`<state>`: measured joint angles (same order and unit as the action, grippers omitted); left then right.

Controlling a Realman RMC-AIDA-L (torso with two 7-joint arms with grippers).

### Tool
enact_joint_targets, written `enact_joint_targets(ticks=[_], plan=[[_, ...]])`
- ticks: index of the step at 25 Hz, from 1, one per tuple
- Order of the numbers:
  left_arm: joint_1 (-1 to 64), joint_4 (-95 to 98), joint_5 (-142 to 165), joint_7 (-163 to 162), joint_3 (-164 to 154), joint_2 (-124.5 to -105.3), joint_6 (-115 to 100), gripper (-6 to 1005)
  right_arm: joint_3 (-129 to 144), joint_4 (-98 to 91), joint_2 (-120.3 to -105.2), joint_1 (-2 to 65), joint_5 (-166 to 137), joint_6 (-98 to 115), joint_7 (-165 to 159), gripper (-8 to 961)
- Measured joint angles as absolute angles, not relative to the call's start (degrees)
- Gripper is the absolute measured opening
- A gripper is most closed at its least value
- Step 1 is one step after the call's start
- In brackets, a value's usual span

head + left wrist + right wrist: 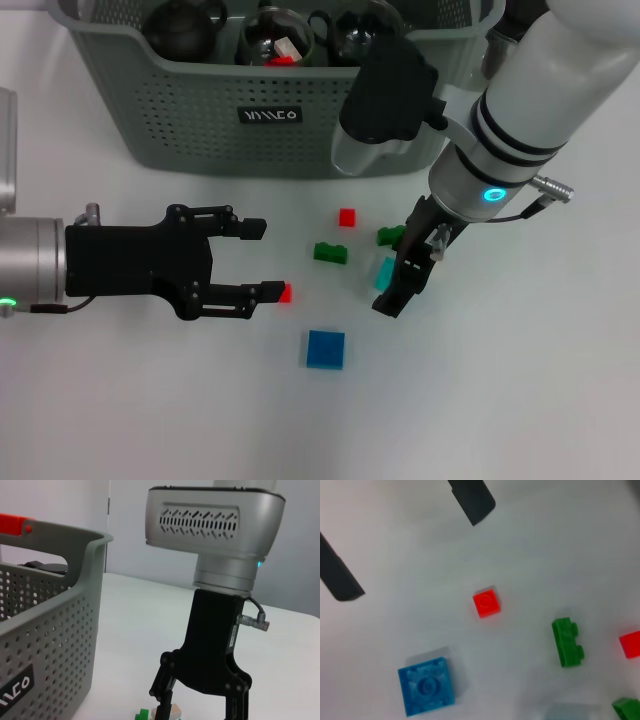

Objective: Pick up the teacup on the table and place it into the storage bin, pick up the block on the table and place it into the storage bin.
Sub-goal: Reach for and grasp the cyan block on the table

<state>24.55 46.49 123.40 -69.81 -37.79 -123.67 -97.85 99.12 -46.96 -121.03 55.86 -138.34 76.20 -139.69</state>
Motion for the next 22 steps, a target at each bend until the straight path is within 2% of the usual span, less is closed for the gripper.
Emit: enact_joint_targets(ticks=[2, 7, 22], plan=[[24.5, 46.5, 123.4, -69.8, -37.8, -123.70, -97.8, 766, 99.8, -46.9, -121.03, 55.9, -138.3, 75.6, -139.8, 900], [24.5, 46.4, 123.4, -69.8, -37.8, -123.75, -97.8, 766, 100.7, -45.5, -121.12, 56.1, -137.8, 74.3, -139.9, 736], [24.4, 45.9, 123.4, -69.8, -37.7, -123.75, -97.8, 766, 102.1, -44.7, -121.20, 56.3, -137.7, 72.7, -140.3, 554]])
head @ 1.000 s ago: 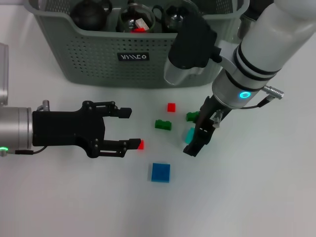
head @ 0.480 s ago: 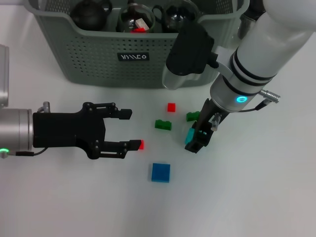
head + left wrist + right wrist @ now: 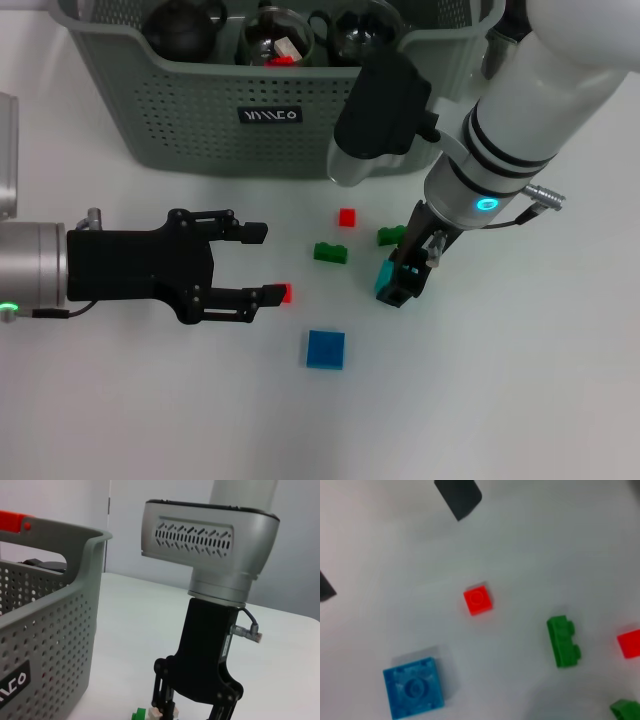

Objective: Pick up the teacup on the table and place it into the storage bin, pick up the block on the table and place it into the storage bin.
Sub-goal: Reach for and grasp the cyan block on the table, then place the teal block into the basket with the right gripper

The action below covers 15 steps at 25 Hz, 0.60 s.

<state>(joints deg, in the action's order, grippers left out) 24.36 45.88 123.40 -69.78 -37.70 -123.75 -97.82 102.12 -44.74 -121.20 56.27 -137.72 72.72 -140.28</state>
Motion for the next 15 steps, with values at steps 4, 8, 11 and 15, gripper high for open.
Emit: enact_joint_targets(ticks=[4, 8, 11, 15], plan=[[24.3, 45.9, 123.4, -69.8, -37.7, -123.75, -97.8, 766, 103.7, -44.8, -121.19, 56.4, -137.8, 72.4, -141.2, 502], [24.3, 45.9, 123.4, -69.8, -37.7, -123.74, -97.7, 766, 103.9, -47.6, -120.92, 55.6, -137.8, 73.1, -141.3, 450], [24.3, 45.9, 123.4, -69.8, -37.6, -123.70, -97.7, 766, 101.7, -52.8, -120.49, 54.0, -137.8, 76.2, -141.3, 427], [24.0, 45.9, 123.4, -69.8, -36.3, -123.57, -98.4, 766, 92.1, -63.2, -120.27, 52.4, -138.2, 87.0, -140.9, 428]])
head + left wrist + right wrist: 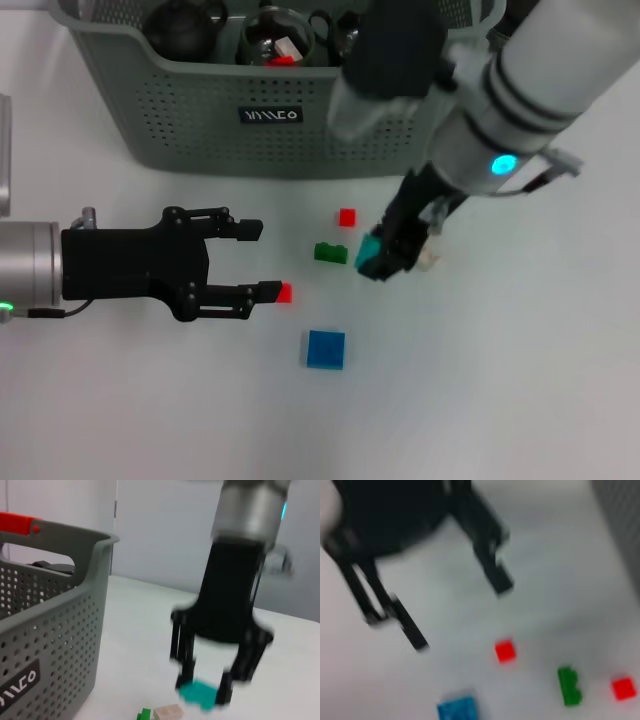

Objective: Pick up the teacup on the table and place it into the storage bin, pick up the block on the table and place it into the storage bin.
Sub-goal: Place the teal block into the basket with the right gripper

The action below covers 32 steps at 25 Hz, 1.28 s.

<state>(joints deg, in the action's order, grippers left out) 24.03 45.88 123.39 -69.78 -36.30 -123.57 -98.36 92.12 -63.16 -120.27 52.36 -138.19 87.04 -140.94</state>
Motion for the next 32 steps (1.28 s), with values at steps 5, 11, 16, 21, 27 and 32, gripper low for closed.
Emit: enact_joint_targets(ticks=[5, 11, 16, 21, 27, 32], plan=[[23.7, 46.1, 123.4, -69.8, -36.2, -123.54, -98.6, 766, 78.9, -72.8, -120.20, 53.9, -137.2, 99.8, -143.0, 429], [23.8, 46.0, 123.4, -69.0, -36.2, -123.58, -98.9, 766, 58.6, -79.6, -119.69, 63.5, -136.7, 106.2, -148.3, 426], [24.1, 45.9, 123.4, -68.9, -36.2, -123.59, -99.2, 766, 57.9, -73.6, -118.67, 67.9, -140.4, 92.8, -147.8, 427], [24.1, 45.9, 123.2, -69.0, -36.3, -123.67, -99.2, 766, 62.9, -57.5, -118.91, 72.3, -146.1, 76.6, -144.5, 427], [24.1, 45.9, 123.2, -69.2, -36.2, -123.67, -99.2, 766, 68.7, -40.0, -120.15, 76.1, -151.6, 58.7, -143.6, 428], [24.1, 45.9, 123.2, -69.2, -36.2, -123.72, -99.0, 766, 73.2, -31.5, -120.58, 76.7, -151.5, 47.9, -143.5, 429]])
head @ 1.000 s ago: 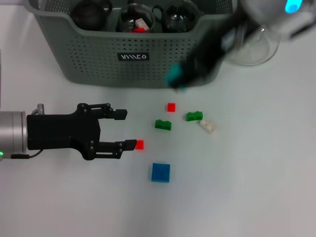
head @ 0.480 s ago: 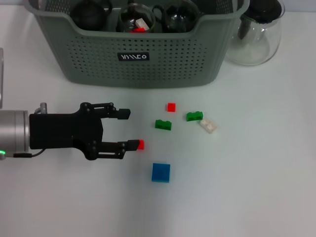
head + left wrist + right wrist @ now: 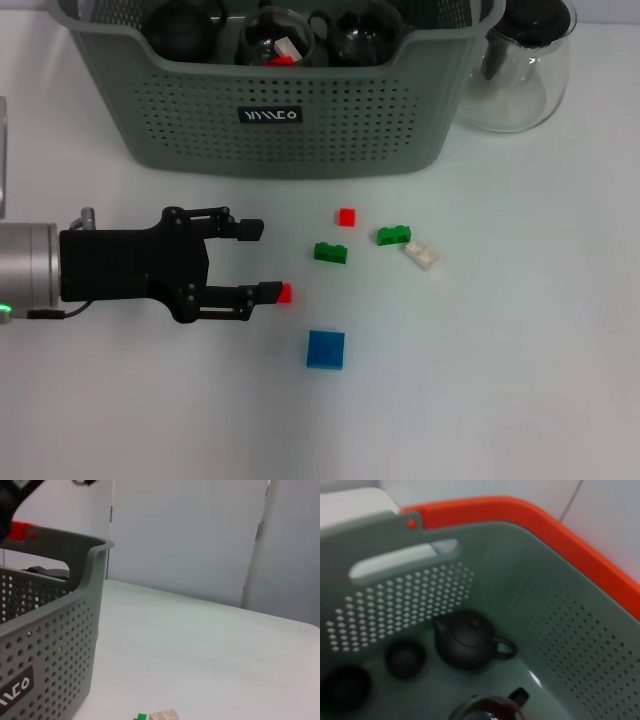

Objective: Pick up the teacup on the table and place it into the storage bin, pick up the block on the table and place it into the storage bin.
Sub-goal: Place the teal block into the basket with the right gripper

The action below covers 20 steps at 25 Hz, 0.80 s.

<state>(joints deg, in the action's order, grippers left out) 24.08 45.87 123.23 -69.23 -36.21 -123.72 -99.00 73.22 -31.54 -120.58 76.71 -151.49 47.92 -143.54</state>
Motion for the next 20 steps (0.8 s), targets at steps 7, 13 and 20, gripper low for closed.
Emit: enact_joint_targets(ticks=[7, 13, 20], plan=[[24.1, 45.9, 123.3, -69.3, -36.2, -123.75, -99.0, 766, 77.5, -27.7, -120.85, 76.2, -145.0, 42.2, -139.2, 428], [24.2, 45.8, 123.3, -69.3, -36.2, -123.75, -98.8, 766, 78.2, -27.8, -120.91, 76.3, -144.4, 42.2, -138.4, 427], [24.1, 45.8, 123.3, -69.3, -36.2, -123.82, -98.7, 766, 79.2, -28.0, -120.94, 76.4, -144.4, 42.3, -138.8, 474]])
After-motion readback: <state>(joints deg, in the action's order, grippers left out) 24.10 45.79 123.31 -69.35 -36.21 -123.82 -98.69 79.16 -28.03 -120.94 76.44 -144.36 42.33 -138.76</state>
